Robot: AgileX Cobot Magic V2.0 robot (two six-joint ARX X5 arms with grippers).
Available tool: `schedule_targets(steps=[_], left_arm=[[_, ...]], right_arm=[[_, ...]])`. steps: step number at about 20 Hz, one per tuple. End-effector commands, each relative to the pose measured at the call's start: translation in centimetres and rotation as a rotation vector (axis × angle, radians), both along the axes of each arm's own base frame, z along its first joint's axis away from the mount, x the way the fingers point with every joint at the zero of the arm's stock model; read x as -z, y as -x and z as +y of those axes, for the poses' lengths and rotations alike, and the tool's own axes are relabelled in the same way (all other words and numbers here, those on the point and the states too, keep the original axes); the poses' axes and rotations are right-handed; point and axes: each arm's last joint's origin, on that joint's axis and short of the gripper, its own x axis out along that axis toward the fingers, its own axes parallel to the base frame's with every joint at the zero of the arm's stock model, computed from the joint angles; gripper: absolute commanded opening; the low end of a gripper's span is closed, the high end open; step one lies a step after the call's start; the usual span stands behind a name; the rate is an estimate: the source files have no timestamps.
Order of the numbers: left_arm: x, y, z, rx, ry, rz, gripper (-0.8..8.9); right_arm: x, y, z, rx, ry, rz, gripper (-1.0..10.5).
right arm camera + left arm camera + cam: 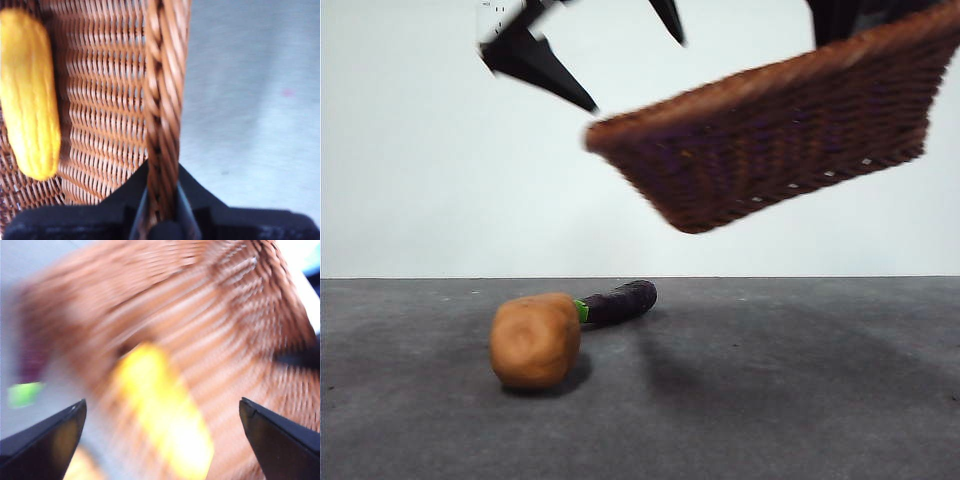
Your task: Help me put the vegetables on the table into the basket
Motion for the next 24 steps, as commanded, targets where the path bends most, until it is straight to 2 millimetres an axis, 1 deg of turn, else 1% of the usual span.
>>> schedule_targets(steps=[1, 2, 4, 6, 9, 11, 13, 16, 18, 21, 24], left_arm=[[-1.3, 1.6, 1.6, -0.025, -0.107, -0.061, 5.17], [-1.5, 2.3, 2.3, -0.037, -0.172, -0.066, 5.16], [-1.2, 3.2, 3.0, -0.036, -0.266, -0.025, 5.17], [-0.4, 3.3, 3.1, -0.024, -0.309, 0.025, 5.16], [1.2, 2.9, 2.7, -0.037, -0.317, 0.065, 5.16], [3.1, 2.8, 2.6, -0.044, -0.327, 0.095, 5.16], [5.7, 2.8, 2.6, -0.054, -0.347, 0.142, 5.16], [9.4, 2.9, 2.5, -0.082, -0.318, 0.179, 5.16], [10.8, 2.6, 2.3, -0.086, -0.297, 0.206, 5.17], [12.6, 1.6, 1.6, -0.089, -0.319, 0.24, 5.16], [15.0, 0.6, 0.8, -0.092, -0.351, 0.288, 5.16]], right_arm=[[0.2, -0.6, -1.4, 0.022, 0.014, 0.009, -0.1], [0.3, -0.8, -2.3, 0.035, 0.026, 0.02, -0.1], [0.4, -1.1, -3.8, 0.058, 0.04, 0.03, -0.1], [0.4, -1.3, -4.9, 0.077, 0.047, 0.029, -0.1], [0.4, -1.6, -6.2, 0.109, 0.05, 0.022, -0.1], [0.4, -1.7, -7.0, 0.129, 0.053, 0.028, -0.1], [0.4, -1.7, -7.6, 0.131, 0.064, 0.04, -0.1], [0.4, -1.7, -7.9, 0.123, 0.071, 0.037, -0.1], [0.4, -1.7, -7.8, 0.123, 0.069, 0.031, -0.1], [0.4, -1.7, -7.8, 0.121, 0.068, 0.031, -0.1], [0.4, -1.7, -7.8, 0.121, 0.069, 0.035, -0.1]])
